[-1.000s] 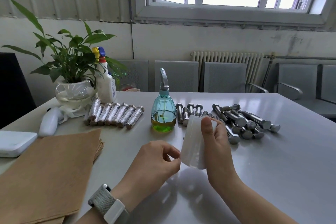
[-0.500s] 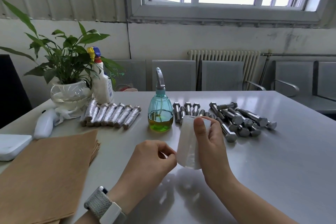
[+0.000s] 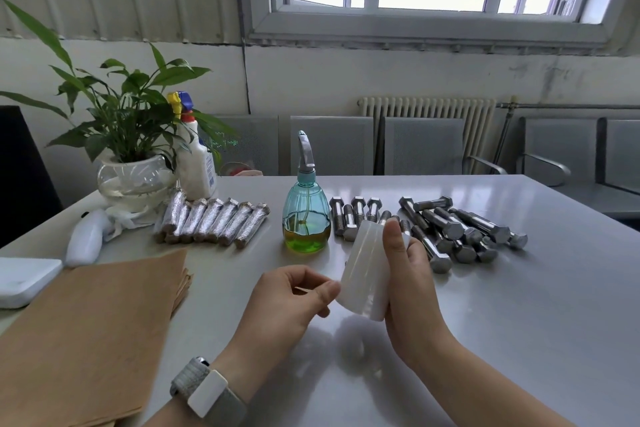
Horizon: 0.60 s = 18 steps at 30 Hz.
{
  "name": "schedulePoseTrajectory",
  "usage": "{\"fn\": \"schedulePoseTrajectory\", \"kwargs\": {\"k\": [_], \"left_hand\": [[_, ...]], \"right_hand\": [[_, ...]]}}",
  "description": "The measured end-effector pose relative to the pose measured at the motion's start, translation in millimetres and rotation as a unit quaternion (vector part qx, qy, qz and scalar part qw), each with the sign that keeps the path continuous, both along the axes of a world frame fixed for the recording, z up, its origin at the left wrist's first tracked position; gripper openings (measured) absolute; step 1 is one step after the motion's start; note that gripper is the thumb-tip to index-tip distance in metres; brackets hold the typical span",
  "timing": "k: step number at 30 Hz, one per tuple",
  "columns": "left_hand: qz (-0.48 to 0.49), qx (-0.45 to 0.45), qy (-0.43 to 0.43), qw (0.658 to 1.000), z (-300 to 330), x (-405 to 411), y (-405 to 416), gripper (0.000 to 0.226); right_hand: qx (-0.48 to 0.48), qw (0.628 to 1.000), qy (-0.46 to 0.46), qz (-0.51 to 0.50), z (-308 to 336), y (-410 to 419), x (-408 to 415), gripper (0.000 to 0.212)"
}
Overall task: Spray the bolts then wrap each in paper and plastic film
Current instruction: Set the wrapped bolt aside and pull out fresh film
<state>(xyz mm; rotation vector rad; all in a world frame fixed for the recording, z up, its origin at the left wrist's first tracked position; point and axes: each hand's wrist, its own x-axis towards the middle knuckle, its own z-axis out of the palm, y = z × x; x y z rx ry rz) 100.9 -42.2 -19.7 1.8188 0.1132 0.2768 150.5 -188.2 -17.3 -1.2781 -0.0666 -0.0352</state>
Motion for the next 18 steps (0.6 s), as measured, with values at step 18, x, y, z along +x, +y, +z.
{"fn": "schedulePoseTrajectory", "kwargs": {"k": [18], "left_hand": [[0.185, 0.076, -0.127, 0.971, -1, 13, 19, 0.017]], "right_hand": [[-0.123, 0.973, 0.014, 0.195, -8, 2, -6, 0.06]]}}
